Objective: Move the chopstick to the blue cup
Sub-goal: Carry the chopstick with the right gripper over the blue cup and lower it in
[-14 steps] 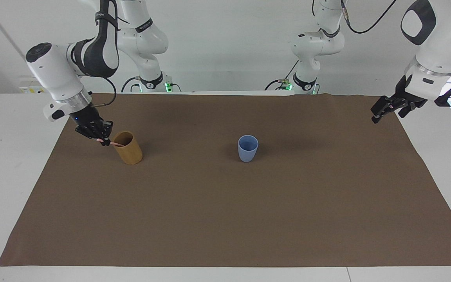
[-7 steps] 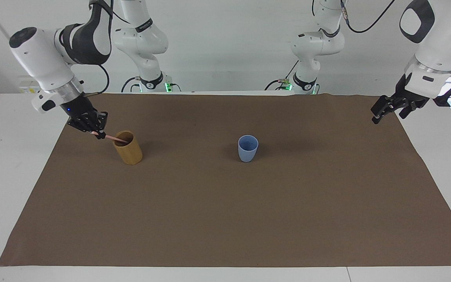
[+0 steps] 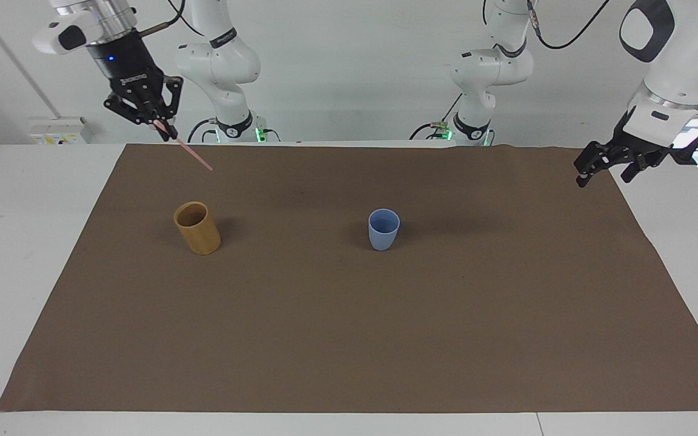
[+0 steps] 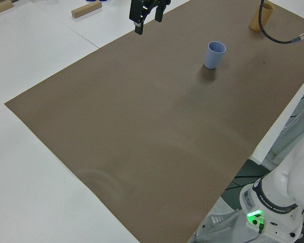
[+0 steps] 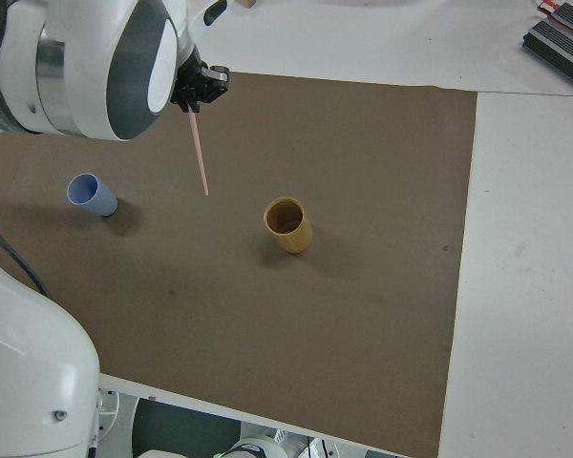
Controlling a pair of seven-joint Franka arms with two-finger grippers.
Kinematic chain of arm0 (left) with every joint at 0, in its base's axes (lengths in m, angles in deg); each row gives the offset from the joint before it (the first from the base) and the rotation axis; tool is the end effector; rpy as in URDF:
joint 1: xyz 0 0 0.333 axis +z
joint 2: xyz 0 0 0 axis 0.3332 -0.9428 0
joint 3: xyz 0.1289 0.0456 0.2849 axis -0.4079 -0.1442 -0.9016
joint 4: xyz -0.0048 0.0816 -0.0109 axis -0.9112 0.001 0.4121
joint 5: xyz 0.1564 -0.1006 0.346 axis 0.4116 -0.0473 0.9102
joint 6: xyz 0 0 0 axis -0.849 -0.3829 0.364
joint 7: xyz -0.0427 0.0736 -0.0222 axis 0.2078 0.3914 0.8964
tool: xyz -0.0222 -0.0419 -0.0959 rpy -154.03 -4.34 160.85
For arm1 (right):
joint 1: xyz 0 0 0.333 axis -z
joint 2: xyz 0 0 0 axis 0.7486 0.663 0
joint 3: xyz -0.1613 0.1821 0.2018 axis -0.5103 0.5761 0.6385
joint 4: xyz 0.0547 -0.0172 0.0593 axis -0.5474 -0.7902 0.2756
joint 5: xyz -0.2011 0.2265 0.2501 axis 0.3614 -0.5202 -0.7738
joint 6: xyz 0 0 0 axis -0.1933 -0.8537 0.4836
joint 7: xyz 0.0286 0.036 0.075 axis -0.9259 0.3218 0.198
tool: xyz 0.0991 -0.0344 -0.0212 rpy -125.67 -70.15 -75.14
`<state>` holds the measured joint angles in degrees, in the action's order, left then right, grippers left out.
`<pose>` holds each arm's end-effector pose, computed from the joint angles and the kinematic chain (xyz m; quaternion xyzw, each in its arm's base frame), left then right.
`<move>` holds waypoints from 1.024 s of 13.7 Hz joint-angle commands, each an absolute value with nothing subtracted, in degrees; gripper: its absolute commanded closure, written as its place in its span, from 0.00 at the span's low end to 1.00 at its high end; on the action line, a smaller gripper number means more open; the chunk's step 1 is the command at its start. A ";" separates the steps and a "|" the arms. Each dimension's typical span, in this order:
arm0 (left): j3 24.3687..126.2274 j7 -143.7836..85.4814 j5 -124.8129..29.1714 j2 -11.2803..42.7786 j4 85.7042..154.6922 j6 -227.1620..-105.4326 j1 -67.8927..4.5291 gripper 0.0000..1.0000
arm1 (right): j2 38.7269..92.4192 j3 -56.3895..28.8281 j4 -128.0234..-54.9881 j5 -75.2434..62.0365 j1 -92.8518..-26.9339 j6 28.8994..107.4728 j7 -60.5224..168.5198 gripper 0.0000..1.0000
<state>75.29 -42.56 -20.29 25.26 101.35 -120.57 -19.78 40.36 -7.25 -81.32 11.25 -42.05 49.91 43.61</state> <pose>0.5602 -0.0284 0.6221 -0.9996 0.0120 -0.0171 0.0192 0.5052 0.0989 0.7043 -0.9861 -0.0417 -0.1249 0.1012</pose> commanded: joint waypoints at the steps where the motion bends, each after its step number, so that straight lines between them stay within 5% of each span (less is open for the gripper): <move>1: 74.99 -43.80 -20.93 26.60 102.58 -120.29 -19.38 0.00 | 42.49 -2.09 -81.61 10.71 -46.06 56.82 28.92 1.00; 8: 75.08 -43.80 -20.93 26.60 102.58 -120.29 -19.46 0.00 | 54.96 -2.08 -82.94 21.06 -65.85 74.41 4.28 1.00; 14: 75.08 -43.80 -20.93 26.60 102.49 -120.29 -19.47 0.00 | 56.48 -2.08 -87.84 24.60 -65.96 78.63 3.28 0.99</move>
